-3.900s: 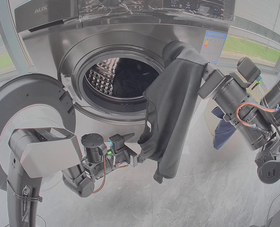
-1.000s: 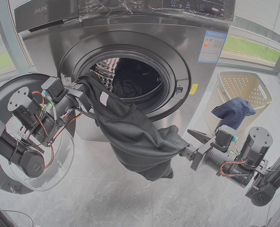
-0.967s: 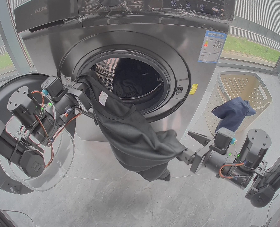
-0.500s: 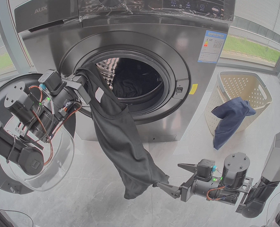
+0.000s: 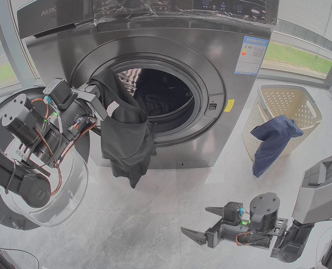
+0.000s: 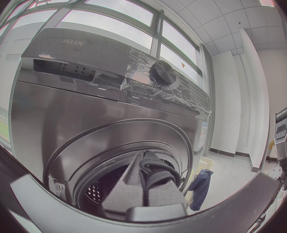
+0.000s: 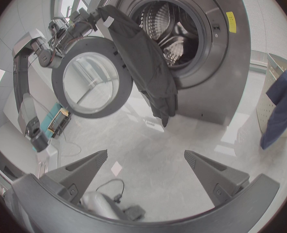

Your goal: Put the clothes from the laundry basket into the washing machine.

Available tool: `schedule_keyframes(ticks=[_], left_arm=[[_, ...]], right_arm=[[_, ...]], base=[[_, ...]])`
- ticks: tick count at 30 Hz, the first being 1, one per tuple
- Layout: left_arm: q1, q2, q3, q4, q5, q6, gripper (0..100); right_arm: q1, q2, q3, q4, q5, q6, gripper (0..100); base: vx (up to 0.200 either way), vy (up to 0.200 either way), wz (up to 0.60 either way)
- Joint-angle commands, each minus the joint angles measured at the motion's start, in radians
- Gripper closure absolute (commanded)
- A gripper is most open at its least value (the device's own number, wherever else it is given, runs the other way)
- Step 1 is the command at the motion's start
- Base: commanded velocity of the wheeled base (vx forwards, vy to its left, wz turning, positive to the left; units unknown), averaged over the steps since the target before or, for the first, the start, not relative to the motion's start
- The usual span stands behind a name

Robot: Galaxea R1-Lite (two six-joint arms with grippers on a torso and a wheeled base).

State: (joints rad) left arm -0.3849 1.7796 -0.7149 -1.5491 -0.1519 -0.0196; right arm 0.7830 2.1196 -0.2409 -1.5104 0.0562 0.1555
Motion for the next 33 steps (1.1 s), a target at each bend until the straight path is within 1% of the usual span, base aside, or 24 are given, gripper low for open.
schedule_keyframes(ticks=[1, 2, 3, 4, 5, 6, 7, 8, 9, 10, 11, 12, 20, 23, 24, 25, 26, 28, 29, 30, 31, 32, 33], left_arm=[[-0.015, -0.002, 0.011, -0.002, 0.000, 0.000, 100], [-0.015, -0.003, 0.012, -0.002, 0.000, 0.001, 100], [-0.015, -0.003, 0.012, -0.002, 0.000, 0.001, 100], [-0.015, -0.003, 0.012, -0.002, -0.001, 0.001, 100], [-0.015, -0.003, 0.012, -0.002, -0.001, 0.001, 100], [-0.015, -0.003, 0.012, -0.002, -0.001, 0.001, 100], [-0.015, -0.002, 0.012, -0.002, -0.001, 0.001, 100], [-0.015, -0.002, 0.014, -0.002, -0.003, 0.001, 100], [-0.015, -0.002, 0.014, -0.003, -0.003, 0.001, 100], [-0.015, -0.002, 0.014, -0.003, -0.003, 0.001, 100], [-0.015, -0.002, 0.014, -0.002, -0.003, 0.001, 100], [-0.015, -0.002, 0.014, -0.003, -0.003, 0.001, 100], [-0.026, -0.002, 0.015, -0.003, -0.003, 0.000, 100], [-0.037, -0.003, 0.017, -0.003, -0.001, 0.000, 100], [-0.037, -0.003, 0.017, -0.003, -0.001, 0.000, 100], [-0.043, -0.003, 0.017, -0.003, -0.001, 0.000, 100], [-0.045, -0.003, 0.017, -0.003, -0.001, 0.000, 100], [-0.045, -0.003, 0.017, -0.003, -0.001, 0.000, 100], [-0.048, -0.003, 0.017, -0.003, -0.001, 0.000, 100], [-0.051, -0.003, 0.017, -0.003, -0.001, 0.000, 100], [-0.051, -0.003, 0.017, -0.003, -0.001, 0.000, 100], [-0.051, -0.003, 0.017, -0.003, -0.001, 0.000, 100], [-0.051, -0.002, 0.017, -0.003, -0.001, 0.000, 100]], right_arm=[[-0.018, 0.030, -0.273, -0.007, -0.004, -0.001, 0], [-0.018, 0.037, -0.305, -0.005, -0.004, -0.002, 0], [-0.018, 0.039, -0.311, -0.005, -0.004, -0.002, 0], [-0.018, 0.059, -0.377, -0.004, -0.006, -0.005, 0], [-0.018, 0.071, -0.413, -0.004, -0.006, -0.007, 0], [-0.018, 0.072, -0.416, -0.004, -0.006, -0.008, 0], [-0.018, 0.095, -0.468, -0.004, -0.006, -0.011, 0], [-0.018, 0.105, -0.499, -0.004, -0.006, -0.011, 0], [-0.018, 0.115, -0.528, -0.004, -0.006, -0.011, 0], [-0.019, 0.117, -0.532, -0.004, -0.006, -0.013, 0], [-0.018, 0.128, -0.577, -0.004, -0.006, -0.013, 0], [-0.016, 0.131, -0.600, -0.002, -0.006, -0.013, 0], [-0.004, 0.171, -0.749, 0.036, -0.006, -0.014, 0], [-0.001, 0.189, -0.790, 0.055, -0.004, -0.017, 0], [-0.001, 0.189, -0.790, 0.055, -0.004, -0.017, 0], [-0.002, 0.212, -0.822, 0.072, -0.001, -0.037, 0], [-0.002, 0.224, -0.842, 0.076, -0.001, -0.044, 0], [-0.002, 0.244, -0.870, 0.076, 0.002, -0.045, 0], [-0.002, 0.269, -0.908, 0.076, 0.005, -0.047, 0], [-0.004, 0.281, -0.930, 0.076, 0.007, -0.047, 100], [-0.004, 0.281, -0.930, 0.076, 0.007, -0.047, 100], [-0.007, 0.310, -0.982, 0.076, 0.014, -0.048, 100], [-0.008, 0.324, -1.009, 0.076, 0.019, -0.050, 100]], base=[[0.000, 0.000, 0.00], [0.000, 0.000, 0.00], [0.000, 0.000, 0.00], [0.000, 0.000, 0.00], [0.000, 0.000, 0.00], [0.000, 0.000, 0.00], [0.000, 0.000, 0.00], [0.000, 0.000, 0.00], [0.000, 0.000, 0.00], [0.000, 0.000, 0.00], [0.000, 0.000, 0.00], [0.000, 0.000, 0.00], [0.000, 0.000, 0.00], [0.000, 0.000, 0.00], [0.000, 0.000, 0.00], [0.000, 0.000, 0.00], [0.000, 0.000, 0.00], [0.000, 0.000, 0.00], [0.000, 0.000, 0.00], [0.000, 0.000, 0.00], [0.000, 0.000, 0.00], [0.000, 0.000, 0.00], [0.000, 0.000, 0.00]])
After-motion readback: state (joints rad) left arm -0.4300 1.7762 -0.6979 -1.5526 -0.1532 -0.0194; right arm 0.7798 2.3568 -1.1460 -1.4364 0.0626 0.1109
